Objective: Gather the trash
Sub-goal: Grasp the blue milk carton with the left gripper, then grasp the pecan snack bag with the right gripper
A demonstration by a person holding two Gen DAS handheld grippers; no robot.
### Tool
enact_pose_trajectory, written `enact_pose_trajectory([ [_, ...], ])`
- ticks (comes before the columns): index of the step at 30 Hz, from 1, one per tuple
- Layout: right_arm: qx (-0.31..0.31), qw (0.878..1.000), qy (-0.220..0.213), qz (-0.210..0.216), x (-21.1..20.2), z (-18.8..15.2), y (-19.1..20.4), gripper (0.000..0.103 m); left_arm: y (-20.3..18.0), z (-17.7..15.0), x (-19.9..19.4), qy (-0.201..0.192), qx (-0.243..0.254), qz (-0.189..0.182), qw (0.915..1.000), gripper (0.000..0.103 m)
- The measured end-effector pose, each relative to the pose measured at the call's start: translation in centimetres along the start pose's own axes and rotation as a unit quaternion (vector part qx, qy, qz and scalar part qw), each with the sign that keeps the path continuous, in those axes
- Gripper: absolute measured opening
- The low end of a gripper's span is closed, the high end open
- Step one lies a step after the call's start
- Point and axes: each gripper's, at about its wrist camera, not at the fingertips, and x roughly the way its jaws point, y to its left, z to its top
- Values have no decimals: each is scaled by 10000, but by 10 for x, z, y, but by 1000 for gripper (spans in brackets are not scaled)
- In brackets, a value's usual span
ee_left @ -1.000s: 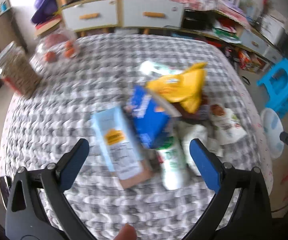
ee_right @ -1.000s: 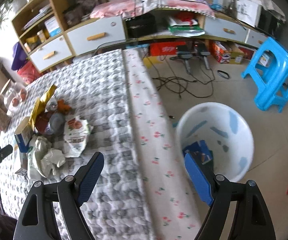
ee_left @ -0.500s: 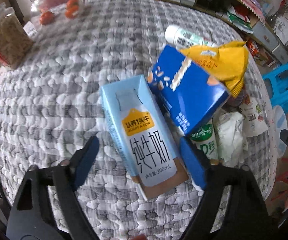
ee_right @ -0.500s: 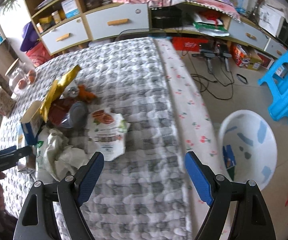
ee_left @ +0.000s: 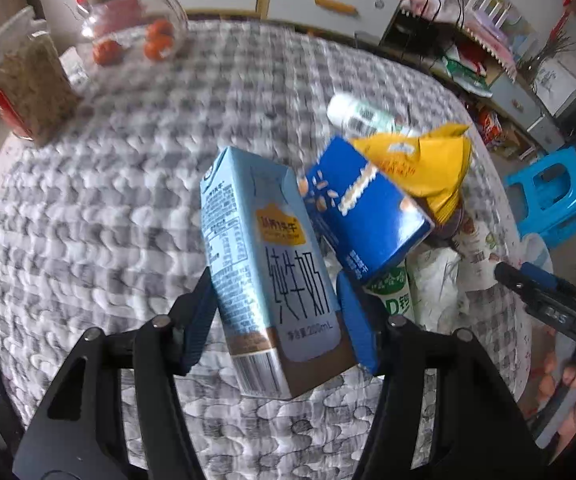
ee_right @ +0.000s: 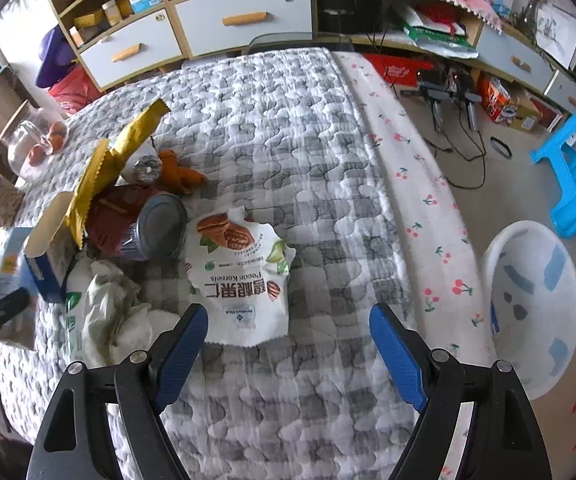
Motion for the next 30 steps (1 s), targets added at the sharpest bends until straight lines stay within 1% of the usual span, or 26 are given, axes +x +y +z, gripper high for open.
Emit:
enact_pose_trajectory([
  [3, -16, 9999, 109, -6, 11, 4, 4, 84, 8, 4, -7, -92, -67, -122, 9999, 61],
  [8, -109, 9996, 234, -81, 27, 7, 12, 84, 8, 6, -17, -252, -75, -269, 9993, 61],
  [13, -169, 9992, 346, -145, 40, 10, 19, 84, 6, 6, -18, -278, -57, -358, 9990, 61],
  [17, -213, 9991, 330, -155, 42, 12, 23, 83, 3, 4, -20, -275, -10, -368, 9989, 61],
  [19, -256, 9991, 323, -133, 41, 12, 25, 78, 2, 3, -20, -276, 3, -369, 9989, 61],
  [20, -271, 9991, 322, -87, 40, 11, 26, 72, 1, 2, -20, -278, 18, -373, 9989, 61],
  [21, -282, 9991, 323, -60, 39, 10, 29, 63, 1, 2, -20, -286, 29, -371, 9989, 61],
  [22, -313, 9990, 317, -35, 37, 10, 30, 59, 0, 2, -21, -297, 41, -366, 9989, 61],
  [24, -380, 9988, 314, 33, 34, 9, 36, 42, -3, 0, -22, -317, 64, -370, 9988, 61],
  [25, -417, 9986, 315, 57, 31, 8, 39, 37, -4, 0, -23, -323, 61, -378, 9987, 61],
  [27, -507, 9984, 237, 56, 25, 8, 44, 29, -6, -1, -24, -340, 81, -392, 9986, 61],
  [30, -593, 9982, 77, 91, 16, 8, 48, 23, -10, -3, -28, -399, 127, -401, 9983, 61],
])
